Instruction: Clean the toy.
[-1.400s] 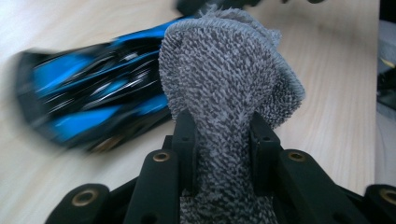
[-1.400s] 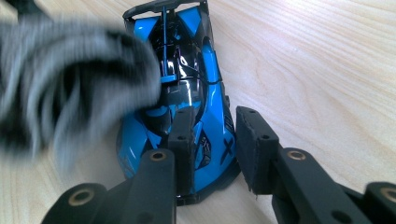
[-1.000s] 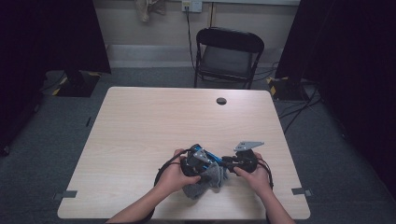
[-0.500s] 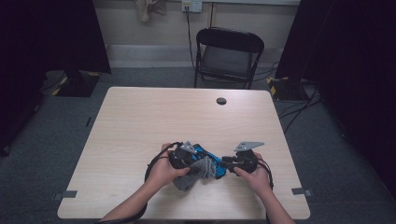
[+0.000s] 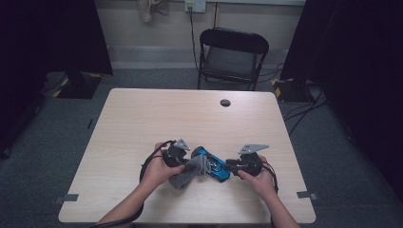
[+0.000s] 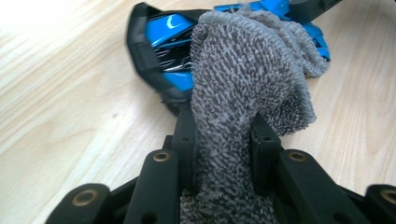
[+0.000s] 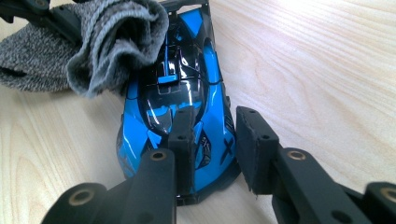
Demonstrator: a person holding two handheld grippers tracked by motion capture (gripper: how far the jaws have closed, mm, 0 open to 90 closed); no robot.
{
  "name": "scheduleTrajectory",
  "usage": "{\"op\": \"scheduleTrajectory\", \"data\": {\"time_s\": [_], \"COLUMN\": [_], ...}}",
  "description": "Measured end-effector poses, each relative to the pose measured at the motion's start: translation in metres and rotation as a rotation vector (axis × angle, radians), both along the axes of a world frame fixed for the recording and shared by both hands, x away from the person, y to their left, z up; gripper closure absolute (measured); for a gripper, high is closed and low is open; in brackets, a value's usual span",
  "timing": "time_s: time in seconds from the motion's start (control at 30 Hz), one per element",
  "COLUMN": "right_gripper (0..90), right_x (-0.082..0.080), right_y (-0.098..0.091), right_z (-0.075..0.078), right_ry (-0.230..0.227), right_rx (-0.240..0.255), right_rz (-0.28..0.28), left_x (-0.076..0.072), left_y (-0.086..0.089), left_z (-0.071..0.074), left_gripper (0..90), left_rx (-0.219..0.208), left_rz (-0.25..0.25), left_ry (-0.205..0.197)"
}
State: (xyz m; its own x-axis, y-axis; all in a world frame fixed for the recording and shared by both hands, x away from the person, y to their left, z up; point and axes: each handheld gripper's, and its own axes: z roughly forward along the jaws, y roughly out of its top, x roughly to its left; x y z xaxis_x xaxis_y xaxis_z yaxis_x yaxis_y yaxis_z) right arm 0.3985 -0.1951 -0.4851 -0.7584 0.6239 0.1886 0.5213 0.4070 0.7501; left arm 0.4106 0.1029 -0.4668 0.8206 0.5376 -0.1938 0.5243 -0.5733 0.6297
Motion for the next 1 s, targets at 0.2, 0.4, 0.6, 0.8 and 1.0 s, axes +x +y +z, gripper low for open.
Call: {"op": "scheduleTrajectory", "data": {"time_s": [0.2,0.4,0.6,0.8,1.0], "right_gripper": [69.4,69.4,69.4,69.4,69.3], "right_x": [0.0,-0.001,-0.001,-0.001,-0.001], "right_y": [0.0,0.0,0.0,0.0,0.0], "right_z": [0.0,0.0,0.0,0.0,0.0], "right_ry": [-0.001,-0.003,-0.004,-0.002,-0.002], "right_rx": [0.001,0.0,0.001,0.001,0.002], "right_rz": [0.0,0.0,-0.001,-0.001,-0.002], "left_x": [0.002,0.003,0.003,0.002,0.005], "left_y": [0.009,0.01,0.012,0.016,0.024], "left_z": [0.0,0.0,0.001,0.002,0.003], "left_gripper": [69.9,69.9,69.9,69.9,70.0], "left_rx": [-0.006,-0.007,-0.017,-0.019,-0.006], "left_rz": [0.021,0.02,0.031,0.035,0.063], "left_ry": [0.001,0.002,0.006,-0.002,-0.015]}}
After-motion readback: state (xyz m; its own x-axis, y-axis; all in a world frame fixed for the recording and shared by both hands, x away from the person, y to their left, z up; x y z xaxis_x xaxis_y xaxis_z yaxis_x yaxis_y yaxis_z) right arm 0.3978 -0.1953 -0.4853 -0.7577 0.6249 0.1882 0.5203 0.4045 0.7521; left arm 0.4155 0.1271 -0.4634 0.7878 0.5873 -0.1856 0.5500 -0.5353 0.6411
